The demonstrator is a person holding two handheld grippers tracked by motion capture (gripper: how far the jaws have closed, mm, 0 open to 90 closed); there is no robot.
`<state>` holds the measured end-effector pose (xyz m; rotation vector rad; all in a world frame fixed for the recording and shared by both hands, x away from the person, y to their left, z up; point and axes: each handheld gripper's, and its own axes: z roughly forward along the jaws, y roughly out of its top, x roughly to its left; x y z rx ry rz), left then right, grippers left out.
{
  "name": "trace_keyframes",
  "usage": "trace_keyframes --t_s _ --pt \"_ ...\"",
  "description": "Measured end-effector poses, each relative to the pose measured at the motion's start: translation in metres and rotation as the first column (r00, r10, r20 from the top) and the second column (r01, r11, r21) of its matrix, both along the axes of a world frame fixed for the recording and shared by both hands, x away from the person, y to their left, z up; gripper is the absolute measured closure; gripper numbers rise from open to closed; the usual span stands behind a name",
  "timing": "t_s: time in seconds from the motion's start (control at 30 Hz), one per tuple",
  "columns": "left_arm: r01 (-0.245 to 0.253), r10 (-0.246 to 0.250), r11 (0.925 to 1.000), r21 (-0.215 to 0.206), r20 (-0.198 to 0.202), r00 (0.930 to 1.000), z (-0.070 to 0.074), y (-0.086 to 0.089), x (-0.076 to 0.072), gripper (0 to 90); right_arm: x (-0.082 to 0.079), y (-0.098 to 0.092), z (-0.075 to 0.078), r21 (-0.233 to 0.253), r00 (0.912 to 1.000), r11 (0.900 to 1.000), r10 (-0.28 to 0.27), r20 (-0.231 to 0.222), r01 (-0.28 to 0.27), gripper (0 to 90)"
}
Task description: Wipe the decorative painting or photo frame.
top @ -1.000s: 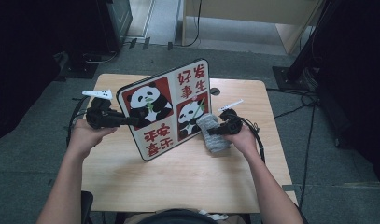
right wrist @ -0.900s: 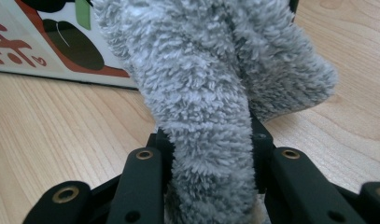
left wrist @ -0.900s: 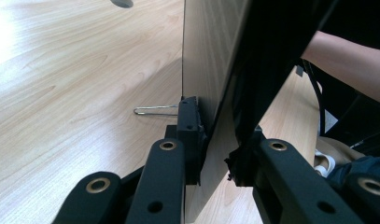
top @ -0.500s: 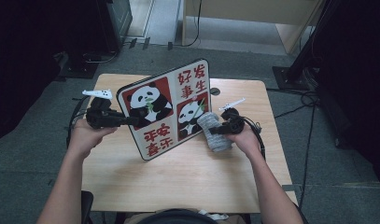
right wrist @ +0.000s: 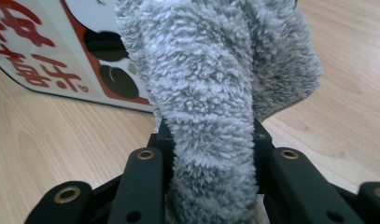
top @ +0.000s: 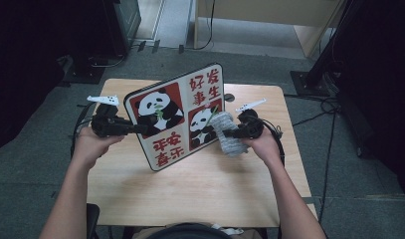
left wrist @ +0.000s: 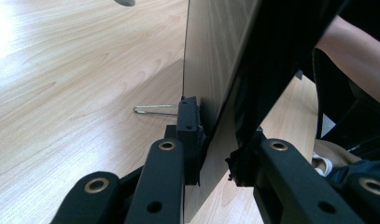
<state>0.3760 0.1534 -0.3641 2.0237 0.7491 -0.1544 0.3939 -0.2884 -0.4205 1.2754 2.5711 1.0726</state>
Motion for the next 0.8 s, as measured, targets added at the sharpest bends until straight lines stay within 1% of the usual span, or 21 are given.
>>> trace_keyframes --t_s 0.03,0.1,0.23,0.33,0.37,0.4,0.43,0.47,0.5,0.53,0.57,0.67,0.7,0.73,0.77,0.8 --pt "0.0 0.0 1.0 0.0 0.0 1.0 0.0 0.0 0.0 77.7 0.0 0.0 0.003 0.002 1.0 1.0 0.0 0.009 0.0 68.4" --pt "0.0 0.0 1.0 -0.001 -0.002 1.0 0.0 0.0 0.0 77.6 0.0 0.001 0.008 0.009 0.9999 1.0 0.002 0.01 -0.002 68.4" --pt "-0.001 0.001 1.0 -0.001 -0.003 1.0 0.0 0.0 0.0 77.6 0.002 0.002 0.021 0.009 0.9998 1.0 0.01 0.015 -0.01 68.4" --pt "-0.001 0.001 1.0 -0.001 -0.003 1.0 0.0 0.0 0.0 77.6 0.003 0.004 0.033 0.006 0.9996 1.0 0.017 0.02 -0.017 68.4" --pt "-0.001 0.001 1.0 -0.001 -0.003 1.0 0.0 0.0 0.0 77.6 0.003 0.004 0.033 0.006 0.9996 1.0 0.017 0.02 -0.017 68.4" --pt "-0.001 0.001 1.0 -0.001 -0.003 1.0 0.0 0.0 0.0 77.6 0.004 0.005 0.042 0.001 0.9993 1.0 0.026 0.028 -0.026 68.4" --pt "-0.001 0.001 1.0 -0.001 -0.003 1.0 0.0 0.0 0.0 77.5 0.004 0.006 0.048 -0.008 0.9989 0.999 0.032 0.035 -0.031 68.4" --pt "0.0 0.0 1.0 -0.001 -0.003 1.0 0.0 0.0 0.0 77.6 0.005 0.006 0.052 -0.008 0.9987 0.999 0.033 0.037 -0.033 68.4" --pt "0.0 0.0 1.0 -0.001 -0.003 1.0 0.0 0.0 0.0 77.6 0.005 0.006 0.052 -0.008 0.9987 0.999 0.033 0.037 -0.033 68.4" --pt "0.0 0.0 1.0 -0.001 -0.003 1.0 0.0 0.0 0.0 77.6 0.006 0.007 0.061 -0.006 0.9984 0.999 0.038 0.041 -0.038 68.4" --pt "0.0 0.0 1.0 -0.002 -0.002 1.0 0.0 0.0 0.0 77.6 0.007 0.008 0.065 -0.007 0.9983 0.999 0.04 0.043 -0.04 68.4" --pt "-0.001 0.001 1.0 -0.004 -0.002 1.0 0.0 0.0 0.0 77.5 0.009 0.011 0.078 -0.009 0.9976 0.999 0.051 0.047 -0.051 68.3" --pt "-0.002 0.002 1.0 -0.005 -0.001 1.0 -0.001 0.0 0.0 77.5 0.009 0.011 0.078 -0.009 0.9976 0.999 0.051 0.047 -0.051 68.3" --pt "-0.002 0.002 1.0 -0.005 -0.001 1.0 -0.001 0.001 0.0 77.5 0.01 0.013 0.085 -0.012 0.9969 0.998 0.059 0.052 -0.058 68.4" --pt "-0.002 0.002 1.0 -0.005 -0.001 1.0 -0.001 0.001 0.0 77.5 0.01 0.013 0.085 -0.012 0.9969 0.998 0.059 0.052 -0.058 68.4" --pt "-0.002 0.002 1.0 -0.006 -0.002 1.0 -0.001 0.0 0.0 77.5 0.011 0.014 0.091 -0.012 0.9966 0.998 0.062 0.054 -0.061 68.4"
